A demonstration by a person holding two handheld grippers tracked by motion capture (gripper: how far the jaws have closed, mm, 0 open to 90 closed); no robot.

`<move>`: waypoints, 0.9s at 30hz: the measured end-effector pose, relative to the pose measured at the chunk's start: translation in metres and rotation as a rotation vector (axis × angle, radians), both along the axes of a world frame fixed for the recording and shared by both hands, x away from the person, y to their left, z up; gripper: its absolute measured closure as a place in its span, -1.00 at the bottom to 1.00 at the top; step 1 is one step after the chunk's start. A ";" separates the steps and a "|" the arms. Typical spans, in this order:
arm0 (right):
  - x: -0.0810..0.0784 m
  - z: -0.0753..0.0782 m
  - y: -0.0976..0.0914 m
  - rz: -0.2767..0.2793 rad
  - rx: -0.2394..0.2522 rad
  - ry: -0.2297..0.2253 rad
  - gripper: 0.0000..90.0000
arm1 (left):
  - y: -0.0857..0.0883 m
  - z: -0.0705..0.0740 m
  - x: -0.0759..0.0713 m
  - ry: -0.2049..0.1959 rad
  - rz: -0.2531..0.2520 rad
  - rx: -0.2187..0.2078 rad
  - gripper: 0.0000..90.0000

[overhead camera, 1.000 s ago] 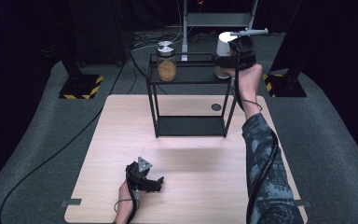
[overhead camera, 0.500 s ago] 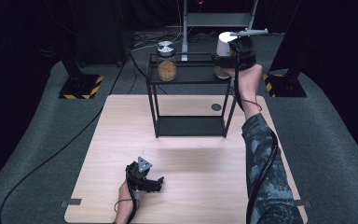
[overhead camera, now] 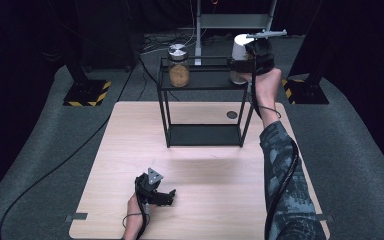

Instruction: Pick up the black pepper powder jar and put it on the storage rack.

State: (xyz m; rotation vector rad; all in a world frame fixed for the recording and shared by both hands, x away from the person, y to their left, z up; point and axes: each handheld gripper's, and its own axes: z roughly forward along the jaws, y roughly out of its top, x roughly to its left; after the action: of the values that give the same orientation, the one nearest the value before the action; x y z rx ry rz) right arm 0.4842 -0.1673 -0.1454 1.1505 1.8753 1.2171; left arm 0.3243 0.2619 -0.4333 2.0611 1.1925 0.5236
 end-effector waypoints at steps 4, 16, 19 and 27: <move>0.000 0.002 0.001 0.001 -0.009 0.004 -0.35 | 0.000 0.000 0.000 0.000 0.000 0.000 -0.99; -0.016 0.023 0.008 -0.010 -0.092 0.078 -1.00 | 0.000 0.000 0.000 -0.001 0.002 -0.001 -0.99; -0.023 0.027 0.003 0.011 -0.118 0.108 -1.00 | 0.000 0.000 -0.001 -0.001 0.004 -0.002 -0.99; -0.066 -0.003 -0.015 0.074 -0.180 0.103 -1.00 | 0.000 0.000 -0.001 -0.002 0.004 0.000 -0.99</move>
State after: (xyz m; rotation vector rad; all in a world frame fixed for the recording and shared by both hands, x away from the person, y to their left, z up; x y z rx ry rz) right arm 0.4179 -0.1820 -0.1486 1.0725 2.0744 1.0204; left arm 0.3236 0.2614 -0.4335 2.0585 1.1955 0.5270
